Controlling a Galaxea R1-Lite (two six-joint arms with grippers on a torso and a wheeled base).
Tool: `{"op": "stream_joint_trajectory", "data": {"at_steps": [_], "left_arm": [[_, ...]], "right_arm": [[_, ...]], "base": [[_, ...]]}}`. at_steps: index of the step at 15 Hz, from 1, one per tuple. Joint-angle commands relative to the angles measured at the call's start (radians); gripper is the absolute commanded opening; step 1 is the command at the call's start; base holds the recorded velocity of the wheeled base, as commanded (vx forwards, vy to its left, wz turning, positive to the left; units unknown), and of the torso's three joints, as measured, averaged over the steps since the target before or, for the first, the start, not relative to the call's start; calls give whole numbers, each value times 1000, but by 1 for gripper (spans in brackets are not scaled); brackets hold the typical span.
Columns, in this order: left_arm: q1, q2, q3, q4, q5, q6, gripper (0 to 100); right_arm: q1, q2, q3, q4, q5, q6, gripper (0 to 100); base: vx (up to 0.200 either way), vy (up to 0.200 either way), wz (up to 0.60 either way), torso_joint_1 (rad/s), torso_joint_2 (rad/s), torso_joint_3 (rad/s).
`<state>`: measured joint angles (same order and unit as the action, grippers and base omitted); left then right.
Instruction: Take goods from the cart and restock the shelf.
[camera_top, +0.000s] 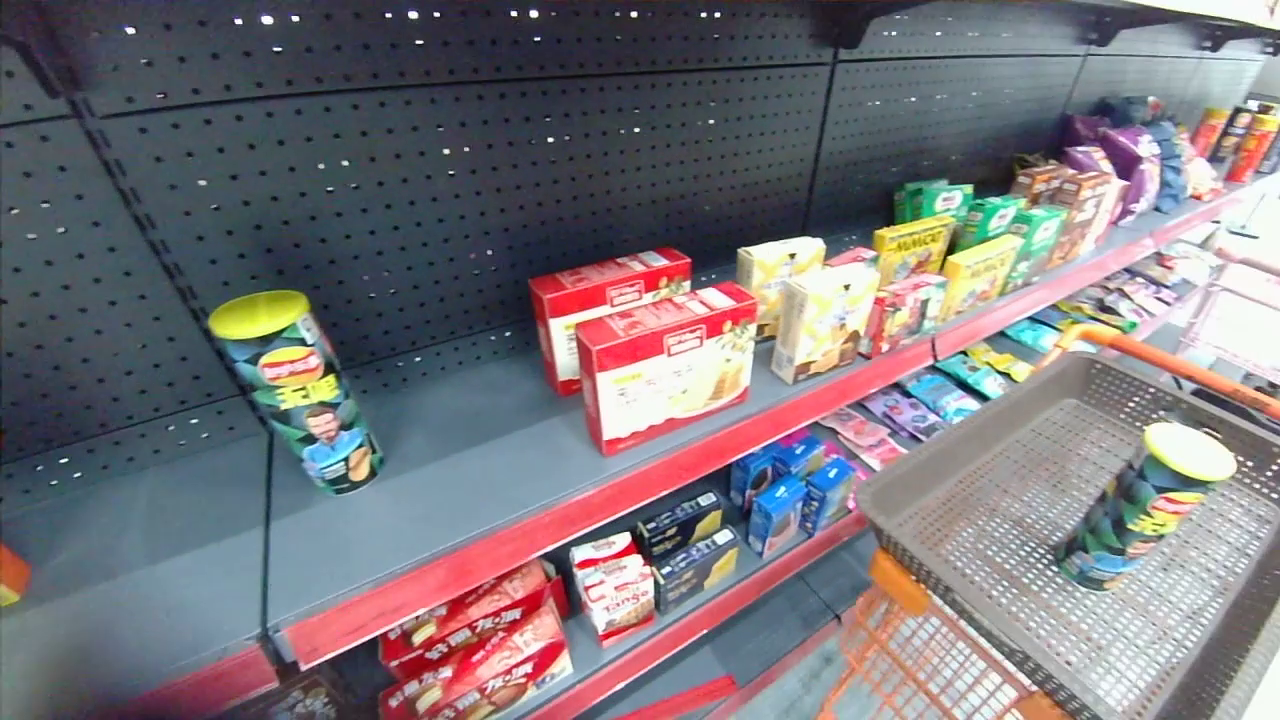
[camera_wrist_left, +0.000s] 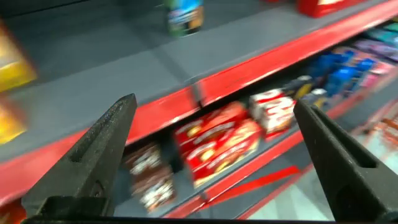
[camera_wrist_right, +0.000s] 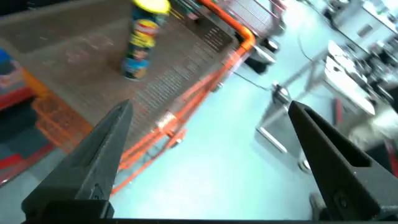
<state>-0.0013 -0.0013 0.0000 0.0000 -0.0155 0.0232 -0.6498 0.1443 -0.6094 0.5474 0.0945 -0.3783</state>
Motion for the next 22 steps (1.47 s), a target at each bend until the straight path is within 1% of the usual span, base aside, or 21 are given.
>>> {"op": "stream_joint_trajectory", "data": {"at_steps": [1,3,5,7,9,15,18,19,20,22], "left_arm": [[0,1,0,0,0,0,100],[0,1,0,-2,0,-2,100],[0,1,0,0,0,-2,100],[0,1,0,0,0,-2,100],[0,1,0,0,0,-2,100],[0,1,0,0,0,-2,100],[0,1,0,0,0,-2,100],[0,1,0,0,0,-2,100],[0,1,-2,0,0,-2,100],[0,1,0,0,2,-3,100]], "right_arm": [[1,0,0,0,-1,-1,100],[2,-3,2,-1,1,-1,100],[13,-3,3,-9,1,-2,100],[6,-3,17,-30,1,-1,100],[4,-2,43,-70,1,-1,100],[6,3,53,-72,1,-1,100],[-8,104,131,-124,-12,22,100],[-25,190,201,-248,-25,104,100],[-25,288,257,-400,-24,167,100],[-21,436,295,-564,-19,206,100]], "base": [[0,0,-600,2,-2,-2],[0,0,-600,2,0,0],[0,0,0,0,0,0],[0,0,0,0,0,0],[0,0,0,0,0,0],[0,0,0,0,0,0],[0,0,0,0,0,0],[0,0,0,0,0,0],[0,0,0,0,0,0],[0,0,0,0,0,0]]}}
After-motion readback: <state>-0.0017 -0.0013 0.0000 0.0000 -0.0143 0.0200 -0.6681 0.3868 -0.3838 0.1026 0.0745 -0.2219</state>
